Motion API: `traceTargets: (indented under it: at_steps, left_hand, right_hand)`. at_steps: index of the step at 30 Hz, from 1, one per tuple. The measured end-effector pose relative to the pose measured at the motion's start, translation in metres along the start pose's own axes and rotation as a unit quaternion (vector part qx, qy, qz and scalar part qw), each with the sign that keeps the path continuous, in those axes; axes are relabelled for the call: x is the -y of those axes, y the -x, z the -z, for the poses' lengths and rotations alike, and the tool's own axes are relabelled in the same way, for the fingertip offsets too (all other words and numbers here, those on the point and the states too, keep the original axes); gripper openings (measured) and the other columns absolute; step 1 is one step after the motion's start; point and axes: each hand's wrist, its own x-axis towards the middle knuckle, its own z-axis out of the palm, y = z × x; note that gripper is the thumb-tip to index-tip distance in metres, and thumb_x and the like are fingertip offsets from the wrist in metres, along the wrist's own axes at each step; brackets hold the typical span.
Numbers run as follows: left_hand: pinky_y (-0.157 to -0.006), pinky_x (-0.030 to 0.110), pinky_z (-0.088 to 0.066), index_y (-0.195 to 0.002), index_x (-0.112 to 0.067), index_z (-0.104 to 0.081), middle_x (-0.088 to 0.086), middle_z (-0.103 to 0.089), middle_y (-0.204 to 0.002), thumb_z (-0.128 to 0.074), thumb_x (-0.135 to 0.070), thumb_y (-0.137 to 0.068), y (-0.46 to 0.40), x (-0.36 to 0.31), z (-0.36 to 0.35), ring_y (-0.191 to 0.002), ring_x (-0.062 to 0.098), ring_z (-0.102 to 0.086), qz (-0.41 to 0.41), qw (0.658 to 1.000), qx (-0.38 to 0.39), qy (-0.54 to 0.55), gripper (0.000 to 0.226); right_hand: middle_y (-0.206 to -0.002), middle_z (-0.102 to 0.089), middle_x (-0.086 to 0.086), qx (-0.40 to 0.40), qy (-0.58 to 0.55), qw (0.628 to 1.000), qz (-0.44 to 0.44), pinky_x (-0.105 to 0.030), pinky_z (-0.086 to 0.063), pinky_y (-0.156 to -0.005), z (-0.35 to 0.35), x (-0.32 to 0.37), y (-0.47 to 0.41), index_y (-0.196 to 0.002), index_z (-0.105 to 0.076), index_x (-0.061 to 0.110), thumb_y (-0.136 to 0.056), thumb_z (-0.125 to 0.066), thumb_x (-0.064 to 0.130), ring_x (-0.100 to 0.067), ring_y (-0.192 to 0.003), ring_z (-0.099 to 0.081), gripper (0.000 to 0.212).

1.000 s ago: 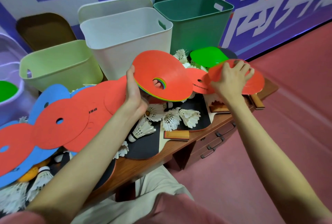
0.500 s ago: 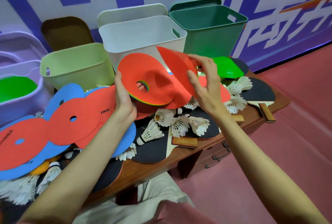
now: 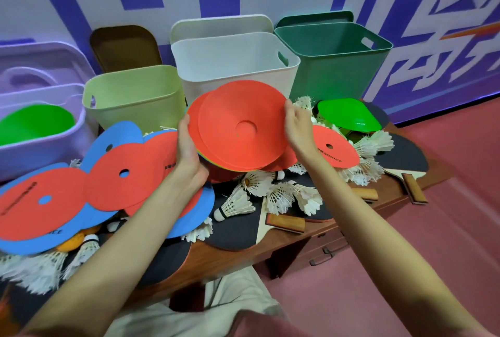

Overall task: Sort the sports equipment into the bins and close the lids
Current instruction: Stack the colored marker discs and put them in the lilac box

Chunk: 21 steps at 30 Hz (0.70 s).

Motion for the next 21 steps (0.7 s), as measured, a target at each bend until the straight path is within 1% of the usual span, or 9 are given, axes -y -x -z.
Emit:
traceTargets:
  at_steps: [1, 2, 4, 8, 11, 12, 15, 18, 21]
  left_hand:
    - [-0.093, 0.037, -0.049, -0.126, -0.019, -0.06, 0.007, -0.068, -0.119, -0.035, -0.053, -0.095, 0.001, 0.0, -0.001, -0.111, 0.025, -0.062, -0.001, 1.0, 0.006, 0.0, 0.053]
    - [-0.093, 0.037, -0.05, -0.125, -0.018, -0.061, 0.008, -0.067, -0.119, -0.034, -0.052, -0.096, 0.003, 0.0, -0.003, -0.108, 0.025, -0.062, 0.001, 1.0, 0.014, 0.006, 0.053]
    - [-0.093, 0.04, -0.051, -0.117, -0.015, -0.064, 0.014, -0.067, -0.116, -0.033, -0.052, -0.096, 0.005, 0.0, -0.009, -0.103, 0.029, -0.062, 0.021, 0.999, 0.028, 0.025, 0.053]
    - [-0.082, 0.041, -0.055, -0.112, -0.012, -0.065, 0.02, -0.068, -0.104, -0.037, -0.054, -0.093, 0.001, 0.007, -0.019, -0.088, 0.03, -0.063, 0.055, 0.997, 0.03, 0.037, 0.054]
    - [-0.068, 0.037, -0.054, -0.119, -0.011, -0.063, 0.017, -0.067, -0.099, -0.038, -0.054, -0.091, -0.004, 0.011, -0.026, -0.07, 0.027, -0.06, 0.06, 0.996, 0.035, 0.048, 0.057]
    - [-0.065, 0.036, -0.053, -0.118, -0.011, -0.063, 0.017, -0.066, -0.097, -0.038, -0.055, -0.091, -0.005, 0.013, -0.028, -0.067, 0.027, -0.058, 0.063, 0.996, 0.039, 0.053, 0.057]
    - [-0.062, 0.035, -0.051, -0.109, -0.011, -0.064, 0.017, -0.066, -0.09, -0.038, -0.054, -0.092, -0.008, 0.015, -0.039, -0.065, 0.027, -0.058, 0.065, 0.995, 0.046, 0.064, 0.053]
    - [-0.063, 0.036, -0.051, -0.101, -0.01, -0.064, 0.017, -0.068, -0.081, -0.038, -0.055, -0.093, -0.013, 0.018, -0.051, -0.067, 0.027, -0.059, 0.066, 0.994, 0.057, 0.059, 0.053]
    - [-0.066, 0.037, -0.05, -0.1, -0.01, -0.065, 0.017, -0.067, -0.084, -0.037, -0.054, -0.093, -0.02, 0.02, -0.061, -0.07, 0.028, -0.057, 0.066, 0.994, 0.071, 0.048, 0.052]
  right_hand:
    - [-0.067, -0.053, -0.003, -0.002, 0.042, 0.999, 0.029, -0.033, -0.034, -0.065, -0.001, -0.007, 0.001, -0.073, -0.055, 0.016, -0.097, -0.026, 0.038, -0.021, -0.069, -0.048, 0.043]
    - [-0.08, -0.062, -0.007, 0.0, 0.074, 0.996, 0.05, -0.036, -0.04, -0.072, -0.005, -0.016, -0.001, -0.093, -0.062, 0.015, -0.094, -0.026, 0.039, -0.025, -0.081, -0.054, 0.043]
    - [-0.105, -0.065, -0.012, 0.018, 0.104, 0.993, 0.059, -0.042, -0.044, -0.088, -0.007, -0.024, 0.0, -0.122, -0.057, 0.012, -0.093, -0.027, 0.039, -0.031, -0.101, -0.056, 0.05]
    - [-0.12, -0.061, -0.017, 0.051, 0.126, 0.99, 0.047, -0.045, -0.04, -0.097, -0.006, -0.034, 0.001, -0.127, -0.05, 0.003, -0.097, -0.041, 0.028, -0.034, -0.112, -0.053, 0.04]
    - [-0.115, -0.061, -0.014, 0.062, 0.134, 0.988, 0.036, -0.039, -0.04, -0.093, 0.004, -0.038, -0.006, -0.12, -0.054, 0.009, -0.095, -0.035, 0.041, -0.027, -0.107, -0.053, 0.045]
    - [-0.113, -0.06, -0.013, 0.058, 0.127, 0.99, 0.029, -0.036, -0.038, -0.091, 0.009, -0.039, -0.009, -0.117, -0.054, 0.013, -0.095, -0.032, 0.044, -0.025, -0.107, -0.052, 0.044]
    - [-0.122, -0.058, -0.021, 0.012, 0.124, 0.992, 0.006, -0.036, -0.037, -0.093, 0.03, -0.044, -0.027, -0.128, -0.051, 0.003, -0.099, -0.037, 0.031, -0.031, -0.115, -0.052, 0.043]
    - [-0.127, -0.051, -0.025, -0.027, 0.275, 0.961, -0.006, -0.041, -0.034, -0.098, 0.055, -0.066, -0.056, -0.138, -0.04, 0.002, -0.091, -0.05, 0.023, -0.039, -0.117, -0.047, 0.053]
    - [-0.145, -0.032, -0.021, 0.004, 0.397, 0.915, -0.075, -0.046, -0.029, -0.105, 0.077, -0.084, -0.08, -0.146, -0.025, 0.01, -0.083, -0.065, 0.025, -0.043, -0.128, -0.033, 0.077]
